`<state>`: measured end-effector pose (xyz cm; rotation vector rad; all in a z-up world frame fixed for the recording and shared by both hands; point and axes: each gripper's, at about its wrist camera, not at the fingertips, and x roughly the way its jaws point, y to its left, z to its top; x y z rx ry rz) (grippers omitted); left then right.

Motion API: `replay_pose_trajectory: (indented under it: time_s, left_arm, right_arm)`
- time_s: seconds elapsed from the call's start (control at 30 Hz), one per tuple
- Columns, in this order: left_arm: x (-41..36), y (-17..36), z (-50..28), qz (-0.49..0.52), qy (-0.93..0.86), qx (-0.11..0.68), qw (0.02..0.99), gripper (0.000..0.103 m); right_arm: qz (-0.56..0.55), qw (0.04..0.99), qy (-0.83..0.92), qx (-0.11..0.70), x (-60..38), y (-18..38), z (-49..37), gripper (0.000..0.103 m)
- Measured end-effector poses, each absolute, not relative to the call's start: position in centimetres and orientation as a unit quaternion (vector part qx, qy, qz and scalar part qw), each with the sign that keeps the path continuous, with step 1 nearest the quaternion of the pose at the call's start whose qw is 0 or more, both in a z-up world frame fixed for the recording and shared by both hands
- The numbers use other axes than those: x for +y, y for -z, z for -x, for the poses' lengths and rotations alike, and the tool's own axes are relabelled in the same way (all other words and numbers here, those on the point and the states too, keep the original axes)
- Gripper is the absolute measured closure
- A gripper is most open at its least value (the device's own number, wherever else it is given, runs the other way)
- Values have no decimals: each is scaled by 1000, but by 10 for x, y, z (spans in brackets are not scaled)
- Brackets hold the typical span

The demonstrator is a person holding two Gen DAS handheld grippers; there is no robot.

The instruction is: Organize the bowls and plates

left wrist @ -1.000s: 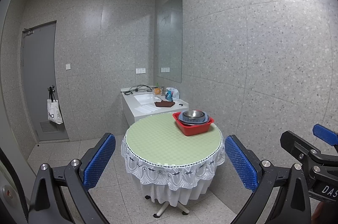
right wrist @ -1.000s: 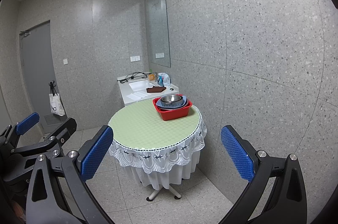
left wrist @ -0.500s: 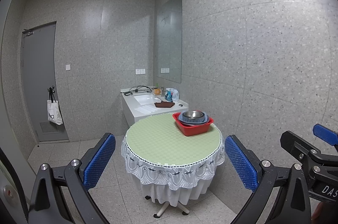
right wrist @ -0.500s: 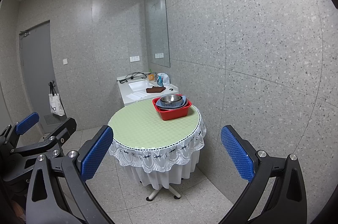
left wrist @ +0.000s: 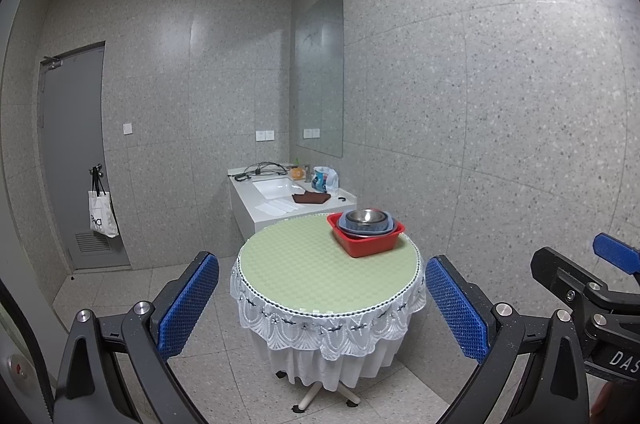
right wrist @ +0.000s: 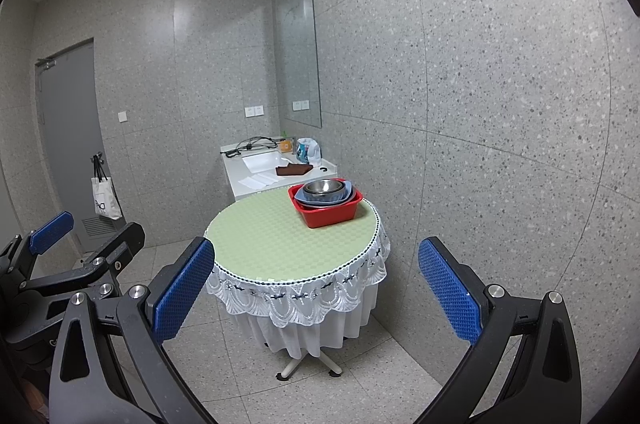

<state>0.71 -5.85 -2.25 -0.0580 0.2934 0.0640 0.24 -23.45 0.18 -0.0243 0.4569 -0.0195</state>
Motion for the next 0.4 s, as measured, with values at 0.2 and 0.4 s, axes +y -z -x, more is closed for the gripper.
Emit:
replay_pose_trajectory:
  time_s: [0.2, 0.4]
  left_arm:
    - [-53, 24, -13, 29, -29, 149, 988, 1]
    - [-41, 29, -30, 27, -26, 155, 987, 1]
  right_arm:
    - [13, 973, 13, 229, -232, -1, -8, 0]
    - [12, 972, 16, 235, -225, 4, -25, 0]
